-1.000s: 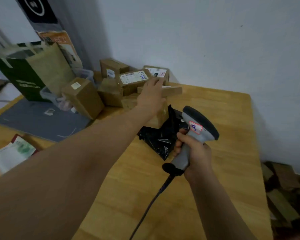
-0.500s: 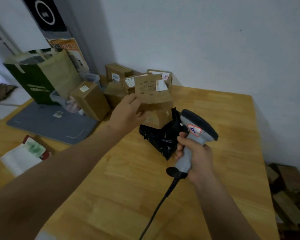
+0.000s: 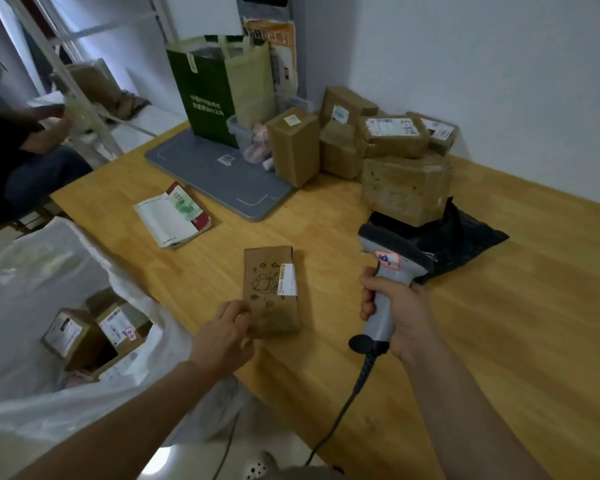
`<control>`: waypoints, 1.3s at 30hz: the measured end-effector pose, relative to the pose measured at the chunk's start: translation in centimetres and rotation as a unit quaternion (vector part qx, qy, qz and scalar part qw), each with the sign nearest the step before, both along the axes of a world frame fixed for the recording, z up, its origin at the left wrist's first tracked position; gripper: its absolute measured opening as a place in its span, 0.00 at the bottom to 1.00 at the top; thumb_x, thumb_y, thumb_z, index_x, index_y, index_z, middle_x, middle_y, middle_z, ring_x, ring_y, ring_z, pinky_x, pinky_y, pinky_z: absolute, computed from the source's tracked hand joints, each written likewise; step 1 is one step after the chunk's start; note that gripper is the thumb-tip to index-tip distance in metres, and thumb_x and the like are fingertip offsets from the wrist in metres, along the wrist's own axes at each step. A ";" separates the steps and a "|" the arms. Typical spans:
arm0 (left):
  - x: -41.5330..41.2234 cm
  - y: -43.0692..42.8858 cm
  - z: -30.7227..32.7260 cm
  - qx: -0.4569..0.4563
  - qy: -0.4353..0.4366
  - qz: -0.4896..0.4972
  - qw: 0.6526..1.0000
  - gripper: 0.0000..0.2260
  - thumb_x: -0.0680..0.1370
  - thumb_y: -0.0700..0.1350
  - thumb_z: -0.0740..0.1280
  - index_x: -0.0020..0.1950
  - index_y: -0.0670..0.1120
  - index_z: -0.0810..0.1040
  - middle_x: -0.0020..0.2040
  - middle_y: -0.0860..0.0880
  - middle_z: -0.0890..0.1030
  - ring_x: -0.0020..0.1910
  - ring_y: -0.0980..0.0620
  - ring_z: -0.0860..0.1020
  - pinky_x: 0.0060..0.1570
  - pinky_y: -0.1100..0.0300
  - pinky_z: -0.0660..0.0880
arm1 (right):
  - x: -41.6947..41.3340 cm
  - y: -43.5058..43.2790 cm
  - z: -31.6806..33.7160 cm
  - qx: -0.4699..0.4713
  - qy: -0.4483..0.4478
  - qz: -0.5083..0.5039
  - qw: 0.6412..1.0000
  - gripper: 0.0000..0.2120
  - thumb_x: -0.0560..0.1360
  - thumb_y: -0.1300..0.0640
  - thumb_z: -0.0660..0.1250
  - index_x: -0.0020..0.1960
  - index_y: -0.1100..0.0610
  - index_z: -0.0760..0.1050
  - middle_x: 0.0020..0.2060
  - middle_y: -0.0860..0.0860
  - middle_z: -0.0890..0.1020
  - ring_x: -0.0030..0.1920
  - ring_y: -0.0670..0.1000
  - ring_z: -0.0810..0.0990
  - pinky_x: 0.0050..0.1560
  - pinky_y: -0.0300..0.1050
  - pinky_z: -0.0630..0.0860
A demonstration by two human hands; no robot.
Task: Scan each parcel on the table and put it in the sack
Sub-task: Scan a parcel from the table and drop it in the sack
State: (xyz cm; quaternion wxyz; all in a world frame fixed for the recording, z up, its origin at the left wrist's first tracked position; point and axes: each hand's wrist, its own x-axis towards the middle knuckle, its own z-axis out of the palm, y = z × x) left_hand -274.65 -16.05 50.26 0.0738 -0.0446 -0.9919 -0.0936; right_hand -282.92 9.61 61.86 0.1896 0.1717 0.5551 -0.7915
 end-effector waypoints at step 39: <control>2.7 -8.7 9.7 0.777 -0.217 0.127 0.578 0.37 0.53 0.65 0.76 0.59 0.53 0.83 0.60 0.40 0.81 0.57 0.37 0.80 0.53 0.42 0.78 | 5.8 -7.7 2.8 0.208 0.162 0.312 0.913 0.06 0.71 0.67 0.70 0.39 0.61 0.75 0.22 0.52 0.75 0.22 0.50 0.71 0.26 0.41 0.71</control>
